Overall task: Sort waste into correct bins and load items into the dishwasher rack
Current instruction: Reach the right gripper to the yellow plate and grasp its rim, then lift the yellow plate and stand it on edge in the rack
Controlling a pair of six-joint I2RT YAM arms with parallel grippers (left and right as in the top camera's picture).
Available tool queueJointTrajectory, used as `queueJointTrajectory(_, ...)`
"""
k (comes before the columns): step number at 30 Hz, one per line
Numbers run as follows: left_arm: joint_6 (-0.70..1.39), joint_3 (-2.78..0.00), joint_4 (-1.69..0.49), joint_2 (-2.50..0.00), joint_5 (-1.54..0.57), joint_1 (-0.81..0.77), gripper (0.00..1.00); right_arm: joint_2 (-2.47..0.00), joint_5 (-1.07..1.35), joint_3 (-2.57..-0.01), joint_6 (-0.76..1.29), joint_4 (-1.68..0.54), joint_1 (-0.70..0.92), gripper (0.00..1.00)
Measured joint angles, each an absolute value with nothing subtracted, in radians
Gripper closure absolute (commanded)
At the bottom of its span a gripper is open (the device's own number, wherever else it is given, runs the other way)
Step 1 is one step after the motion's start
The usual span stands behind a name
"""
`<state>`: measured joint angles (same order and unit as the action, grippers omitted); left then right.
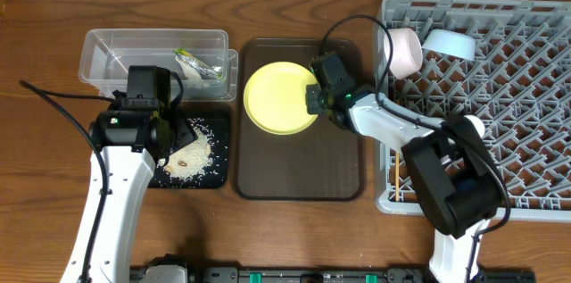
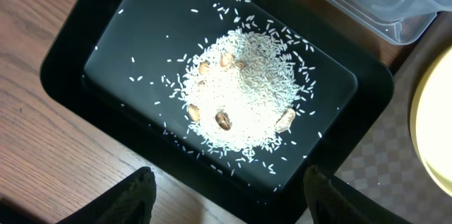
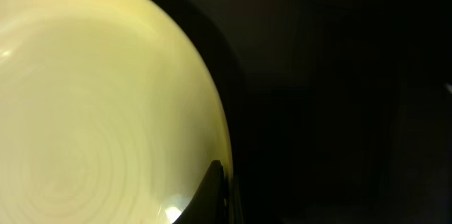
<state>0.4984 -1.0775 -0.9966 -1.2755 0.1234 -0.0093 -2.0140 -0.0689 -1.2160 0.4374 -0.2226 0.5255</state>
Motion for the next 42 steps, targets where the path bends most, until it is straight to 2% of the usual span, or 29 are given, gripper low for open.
queueJointTrajectory(8, 0.498, -1.077, -0.997, -1.275, 0.123, -0.009, 0.30, -1.903, -0.062, -1.200, 0.416, -0.368, 0.461, 0.99)
queueJointTrajectory(16, 0.499, -1.077, -0.997, -1.275, 0.123, -0.009, 0.30, -1.595, -0.094, -1.197, 0.290, -0.524, 0.388, 0.99)
queueJointTrajectory(26, 0.498, -1.077, -0.996, -1.275, 0.123, -0.009, 0.30, -1.270, -0.358, -1.197, 0.049, -0.602, 0.223, 0.99)
queueJointTrajectory(37, 0.498, -1.077, -0.996, -1.275, 0.123, -0.009, 0.30, -1.211, -0.704, -1.197, -0.313, -0.602, 0.063, 0.99)
queueJointTrajectory(42, 0.498, -1.077, -0.996, -1.275, 0.123, -0.009, 0.30, -1.229, -0.773, -1.197, -0.429, -0.603, 0.039, 0.99)
